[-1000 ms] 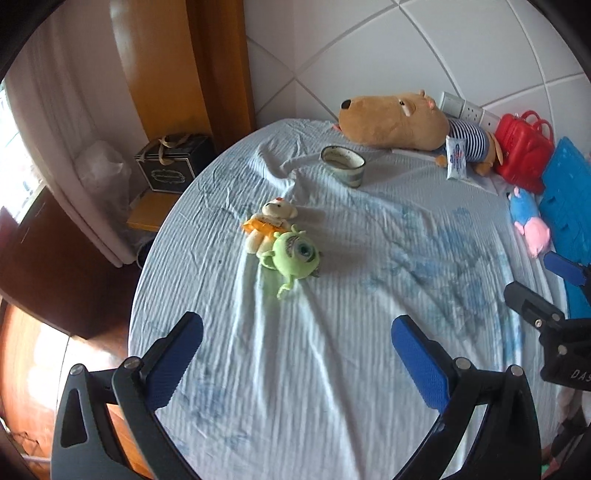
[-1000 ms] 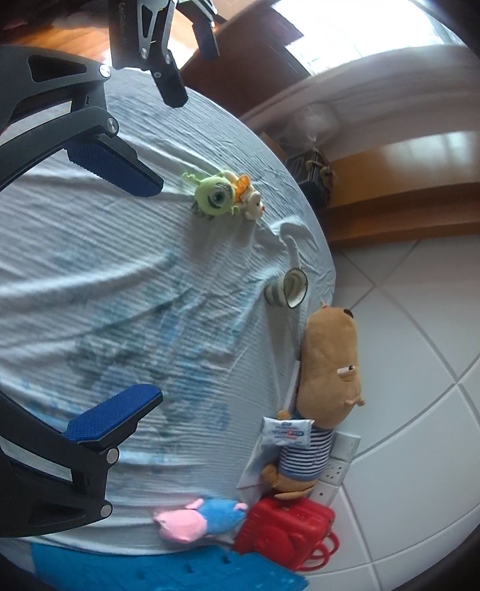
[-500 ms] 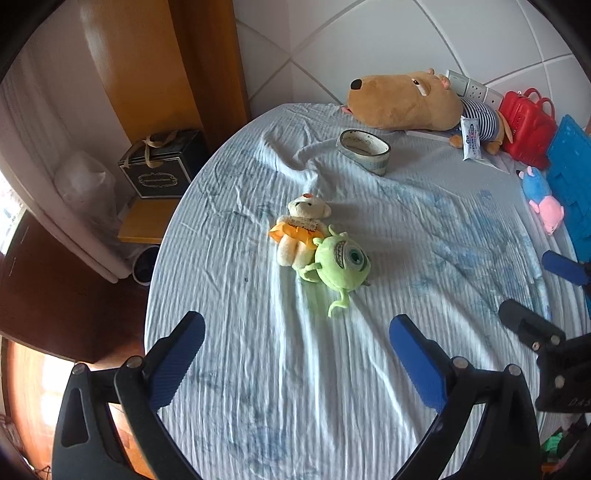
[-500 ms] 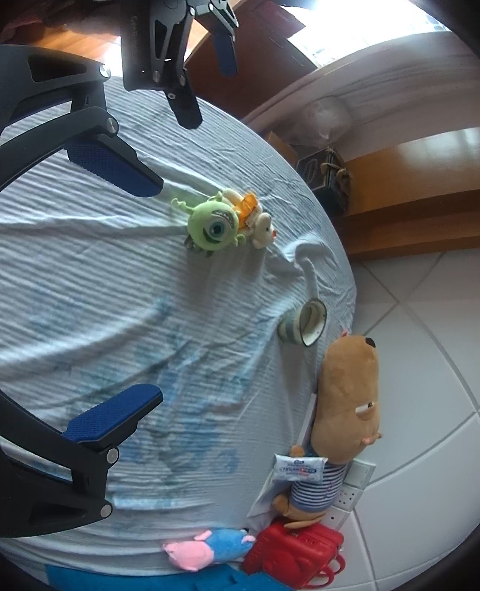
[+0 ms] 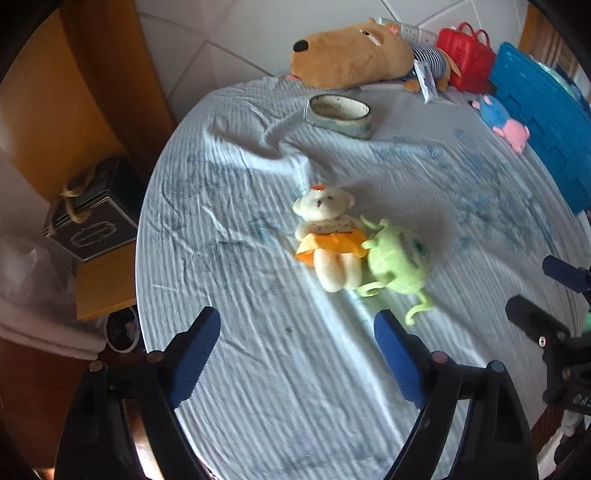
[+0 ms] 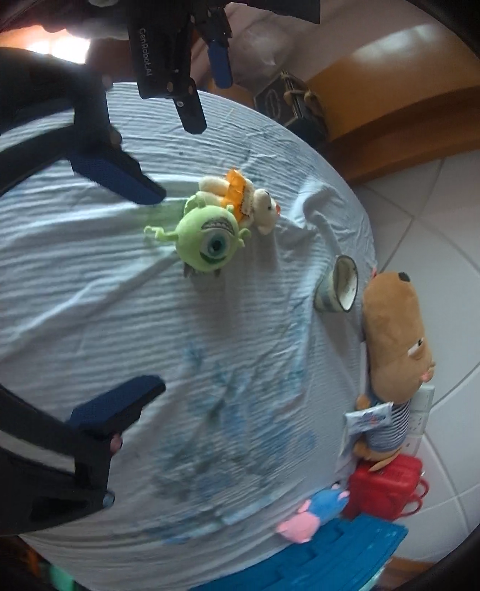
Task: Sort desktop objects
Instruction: 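Grasp the green one-eyed plush with the right gripper, then grasp the cream teddy bear in orange dress with the left gripper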
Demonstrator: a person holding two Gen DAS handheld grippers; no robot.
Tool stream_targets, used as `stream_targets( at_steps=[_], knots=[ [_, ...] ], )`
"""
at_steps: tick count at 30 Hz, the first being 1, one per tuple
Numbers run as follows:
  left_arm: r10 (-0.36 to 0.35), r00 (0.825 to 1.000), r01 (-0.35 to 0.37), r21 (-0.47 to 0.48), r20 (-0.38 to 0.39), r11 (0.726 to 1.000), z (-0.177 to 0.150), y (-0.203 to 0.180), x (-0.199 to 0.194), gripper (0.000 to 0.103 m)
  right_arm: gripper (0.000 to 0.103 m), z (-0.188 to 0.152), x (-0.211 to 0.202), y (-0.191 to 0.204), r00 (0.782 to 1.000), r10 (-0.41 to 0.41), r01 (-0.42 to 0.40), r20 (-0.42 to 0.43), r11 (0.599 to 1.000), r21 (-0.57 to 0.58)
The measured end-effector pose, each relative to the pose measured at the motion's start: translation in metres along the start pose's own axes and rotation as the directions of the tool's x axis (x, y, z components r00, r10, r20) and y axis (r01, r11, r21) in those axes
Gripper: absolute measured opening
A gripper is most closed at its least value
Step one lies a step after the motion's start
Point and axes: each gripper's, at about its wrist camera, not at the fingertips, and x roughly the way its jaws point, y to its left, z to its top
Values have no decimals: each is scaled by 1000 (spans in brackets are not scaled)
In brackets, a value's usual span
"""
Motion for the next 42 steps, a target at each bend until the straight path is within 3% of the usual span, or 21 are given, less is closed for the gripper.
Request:
stream_targets(
  at_steps=[4, 9, 12, 26, 32, 34, 36, 39, 42],
  knots=[
    [-68, 997, 69, 36, -20, 997, 7, 12, 19, 75, 75, -1, 16, 19, 1000, -13, 14, -15, 998, 57],
    [-117, 993, 119, 71, -33, 990, 22, 6, 53, 74, 71, 11, 52, 33, 999, -14, 17, -30, 996, 88],
    [-131, 990, 135, 85, -51, 987, 27, 2, 73, 61, 69, 16, 71, 31, 999, -14, 18, -41, 994, 109],
    [-175, 982, 183, 147, -70, 972, 42, -8, 110, 59, 69, 32, 97, 13, 996, 82, -72, -43, 979, 189],
    [-212, 975, 220, 152, -68, 963, 40, -9, 112, 40, 76, 26, 118, -2, 973, 217, -187, -80, 942, 277],
    [-225, 972, 233, 151, -66, 961, 39, -9, 111, 25, 75, 23, 125, -2, 961, 259, -223, -94, 931, 288],
    [-237, 969, 245, 149, -68, 958, 37, -9, 109, 18, 59, 21, 124, 6, 959, 268, -236, -96, 937, 258],
    [-221, 974, 227, 165, -54, 960, 34, -14, 103, 18, 56, 22, 112, 22, 987, 129, -114, -98, 982, 151],
    [-205, 978, 207, 190, -27, 960, 31, -20, 92, 17, 56, 20, 99, 25, 995, 43, -33, -91, 994, 107]
  ],
)
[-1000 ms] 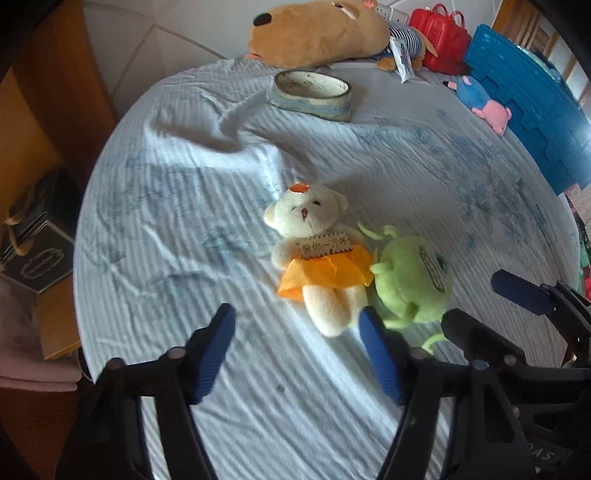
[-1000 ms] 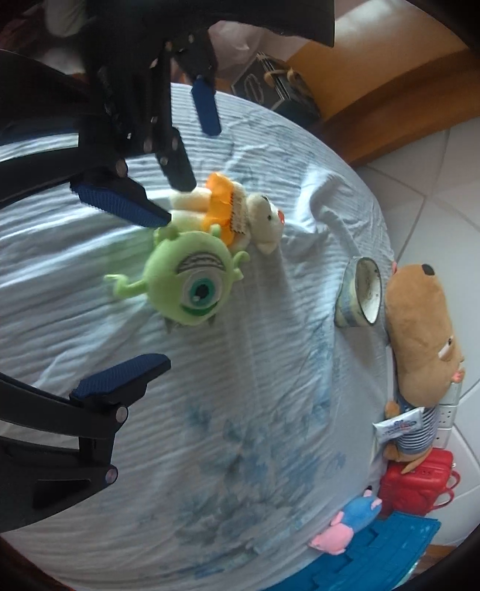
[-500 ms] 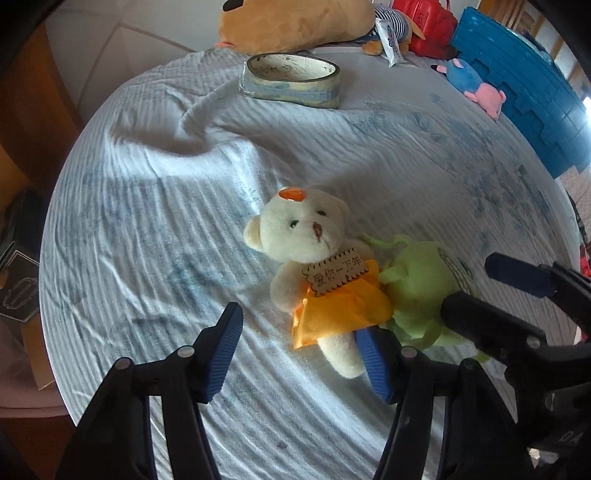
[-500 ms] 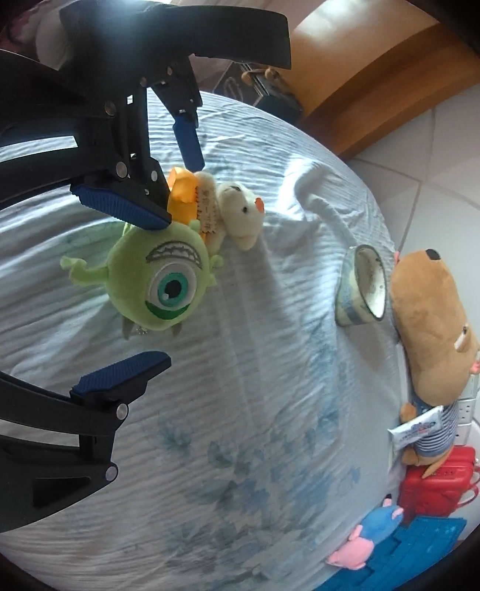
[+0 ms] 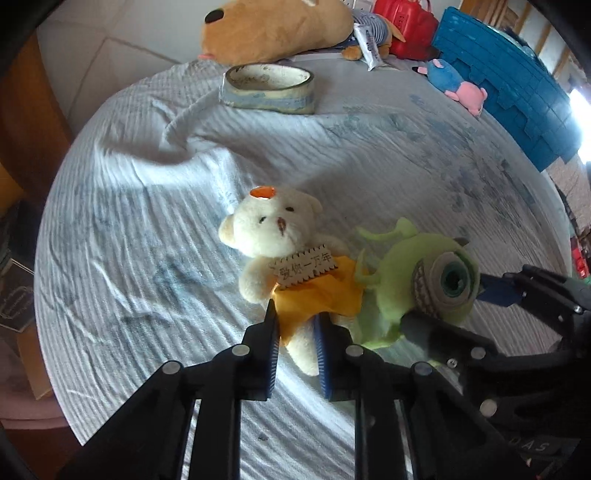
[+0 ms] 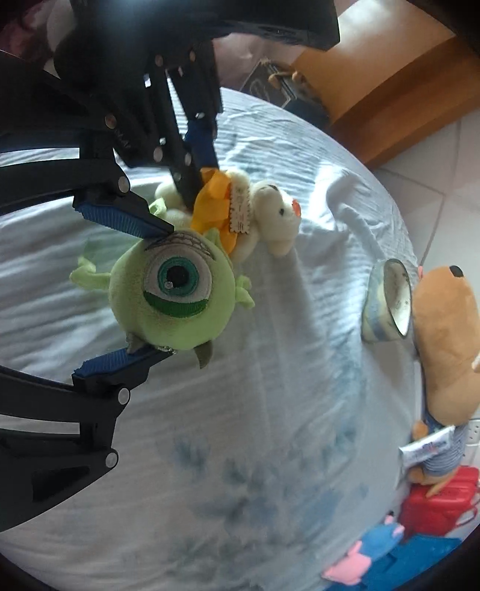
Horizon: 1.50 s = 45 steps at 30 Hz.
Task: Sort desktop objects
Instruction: 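Grasp the cream teddy bear in orange dress with the left gripper, then lift the teddy bear with the left gripper while the right gripper lifts the green plush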
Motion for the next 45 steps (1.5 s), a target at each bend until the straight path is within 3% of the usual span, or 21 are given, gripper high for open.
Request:
stream_targets(
  at_steps=[7, 13, 17, 22, 24, 29, 32, 37, 40, 45],
  knots=[
    [-10, 1000, 10, -2, 23, 1000, -1, -9, -16, 17, 56, -13, -21, -27, 991, -132, 132, 6, 991, -2],
    [-3, 1000, 3, -52, -8, 999, -4, -5, 2, 17, 56, -25, -17, -46, 990, -139, 140, -13, 990, 35],
    [-26, 1000, 24, -143, -13, 989, 2, -1, 2, 19, 59, -30, -18, -54, 991, -134, 134, 2, 990, 41],
    [-25, 1000, 28, -161, 19, 987, 15, -11, -6, 55, 63, -28, -23, -60, 991, -130, 130, 15, 991, 27],
    [-12, 1000, 16, -164, 22, 986, 20, -14, -6, 61, 64, -27, -22, -62, 992, -123, 123, 14, 992, 19],
    [95, 994, -102, -128, -60, 987, 21, -24, 29, 61, 69, -22, -9, -62, 995, -95, 95, 0, 995, -7],
    [137, 990, -139, -89, -28, 986, 18, -31, 32, 53, 69, -21, 0, -61, 995, -100, 99, -9, 995, -32],
    [125, 992, -127, -94, -27, 988, 16, -31, 29, 34, 70, -21, 9, -63, 995, -96, 96, -14, 994, -44],
    [130, 991, -132, -89, -21, 987, 13, -32, 20, 33, 56, -22, 10, -58, 993, -120, 118, -18, 990, -76],
    [113, 994, -112, -87, 5, 990, 6, -35, -13, 33, 56, -24, -10, -54, 996, -94, 95, 9, 993, -65]
  ],
)
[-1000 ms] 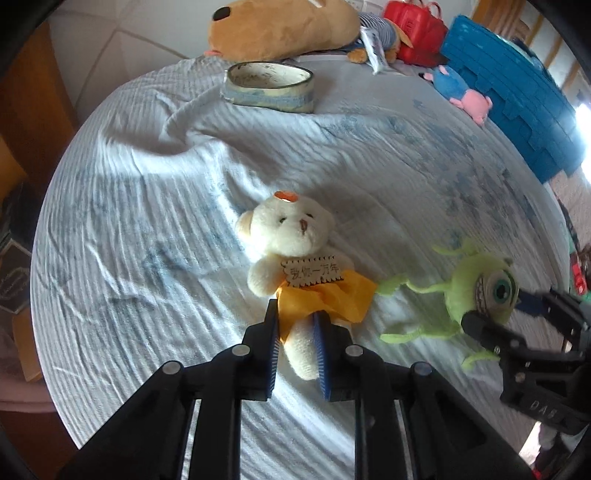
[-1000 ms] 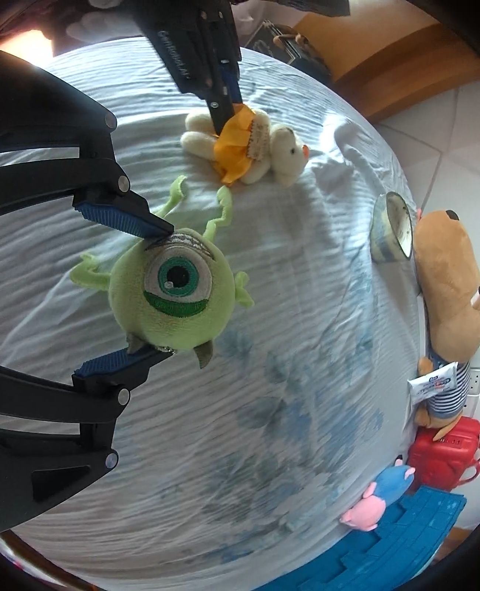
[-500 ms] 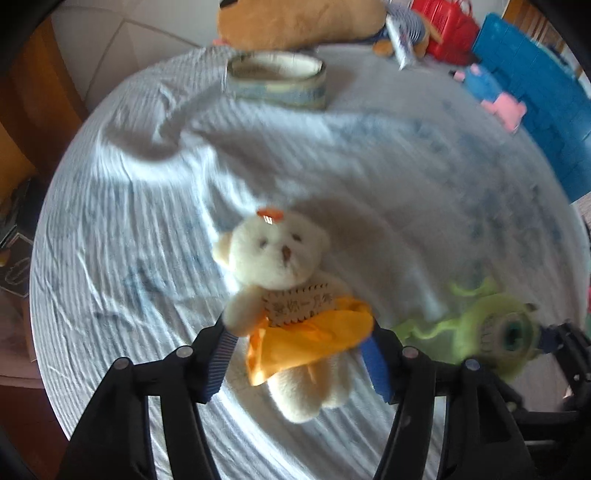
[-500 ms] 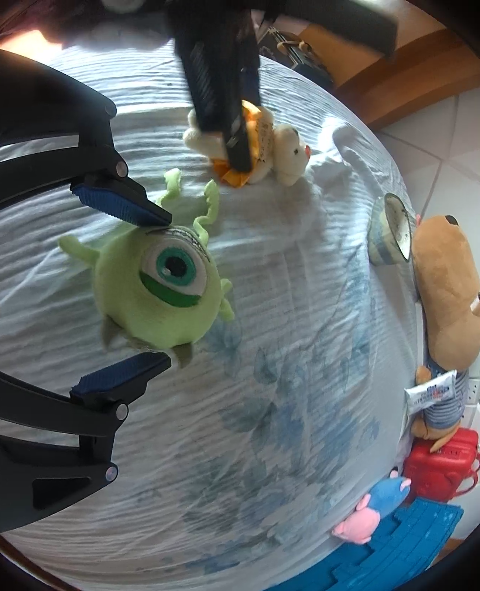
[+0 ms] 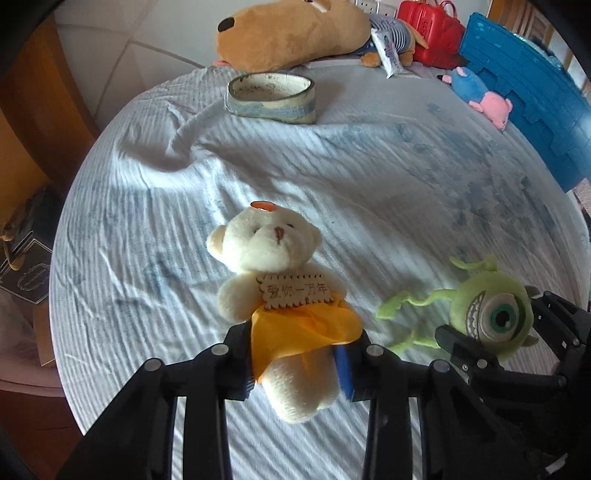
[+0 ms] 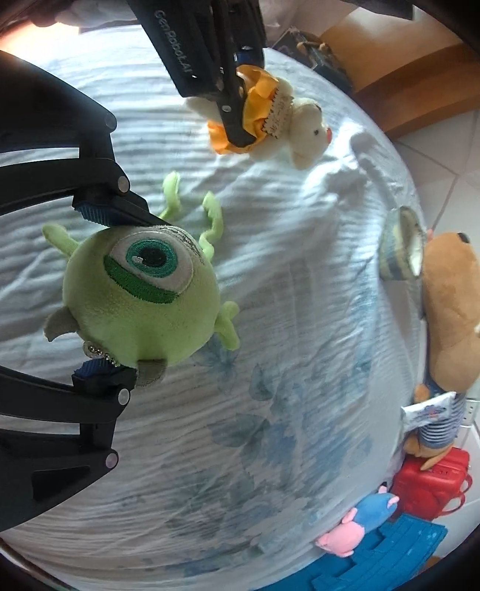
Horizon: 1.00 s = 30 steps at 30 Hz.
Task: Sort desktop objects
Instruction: 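Lift the teddy bear with the left gripper while the right gripper lifts the green plush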
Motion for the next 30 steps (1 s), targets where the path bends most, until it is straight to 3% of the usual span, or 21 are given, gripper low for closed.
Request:
stream_targets(
  at_steps=[6, 20, 30],
  knots=[
    [-52, 998, 51, 42, 28, 998, -16, -3, -41, 33, 56, -9, -44, 8, 998, -1, -1, 68, 1000, 26],
    [-174, 982, 155, 205, 77, 966, -78, -28, -134, 33, 56, -68, -147, 47, 980, -108, 92, 168, 990, 103],
    [-199, 975, 163, 287, 100, 944, -106, -78, -179, 33, 56, -110, -200, 28, 968, -156, 125, 195, 979, 159]
  ],
)
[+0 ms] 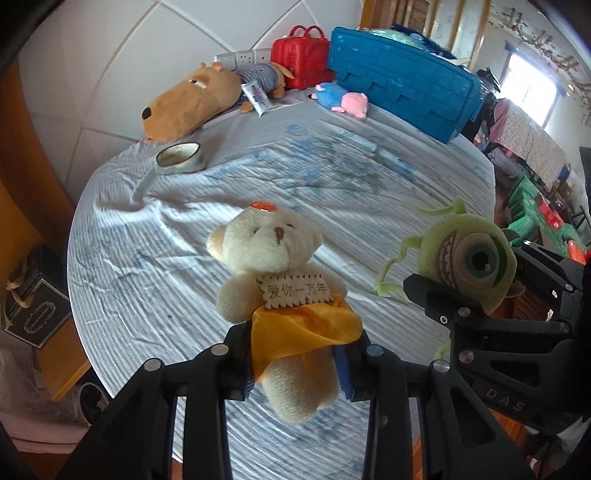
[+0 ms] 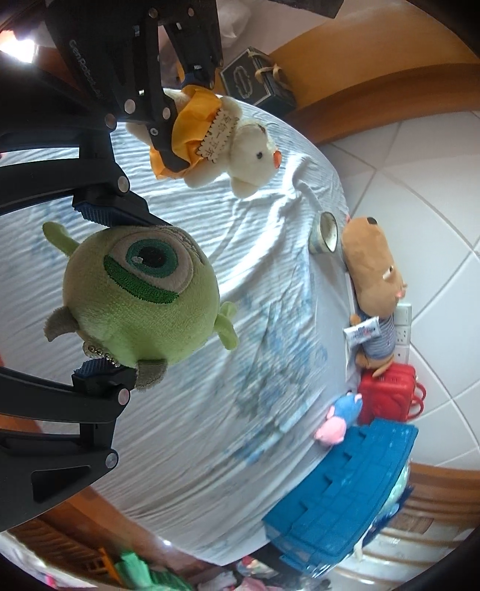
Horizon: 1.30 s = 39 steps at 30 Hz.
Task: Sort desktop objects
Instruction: 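Lift the teddy bear with the left gripper while the right gripper lifts the green plush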
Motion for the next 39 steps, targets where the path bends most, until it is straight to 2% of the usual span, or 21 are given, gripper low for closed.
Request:
stream_targets(
  at_steps=[6, 15, 21, 27, 33, 39],
  knots=[
    [23, 999, -22, -13, 43, 1000, 15, -56, -8, 33, 56, -3, -24, -49, 999, 16, -15, 40, 1000, -27],
    [57, 993, -48, -93, 100, 995, 54, -166, -4, 33, 57, 6, -55, -166, 995, 51, -41, 84, 993, -114],
    [81, 989, -72, -79, 121, 994, 80, -217, -3, 33, 57, 6, -70, -232, 994, 46, -36, 104, 994, -100],
    [69, 988, -65, -34, 138, 997, 115, -259, 13, 33, 57, 13, -75, -287, 992, 28, -19, 123, 997, -69],
    [43, 988, -41, -15, 147, 999, 158, -289, 47, 33, 57, 42, -59, -331, 991, 10, 1, 135, 997, -79],
    [30, 987, -23, -43, 161, 999, 214, -297, 84, 33, 57, 94, -28, -369, 991, -3, 20, 133, 992, -126]
  ],
)
